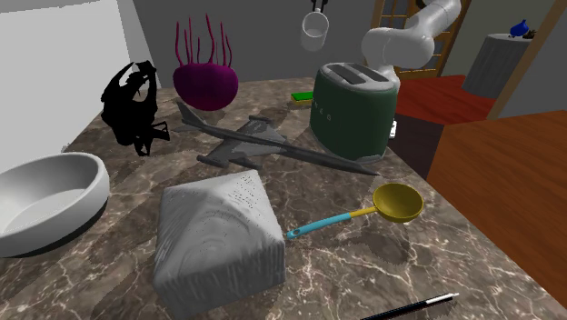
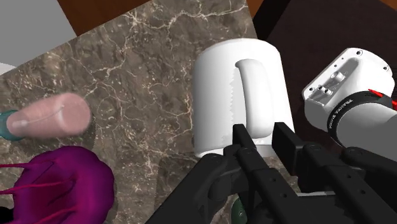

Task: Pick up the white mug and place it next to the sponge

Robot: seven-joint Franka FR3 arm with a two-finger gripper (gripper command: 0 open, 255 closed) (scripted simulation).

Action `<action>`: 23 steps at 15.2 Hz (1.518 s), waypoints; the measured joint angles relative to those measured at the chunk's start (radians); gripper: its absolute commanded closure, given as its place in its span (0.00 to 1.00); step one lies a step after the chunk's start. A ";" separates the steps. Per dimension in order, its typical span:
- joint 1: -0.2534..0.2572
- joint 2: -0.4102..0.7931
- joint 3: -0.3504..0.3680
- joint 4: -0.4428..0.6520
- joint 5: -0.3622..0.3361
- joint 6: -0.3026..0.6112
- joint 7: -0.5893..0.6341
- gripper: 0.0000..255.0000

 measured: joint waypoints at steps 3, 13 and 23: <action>-0.012 -0.022 -0.038 -0.022 -0.037 0.012 -0.027 1.00; -0.047 -0.089 -0.100 -0.166 -0.099 0.090 -0.015 1.00; -0.088 -0.140 -0.184 -0.297 -0.180 0.171 -0.008 1.00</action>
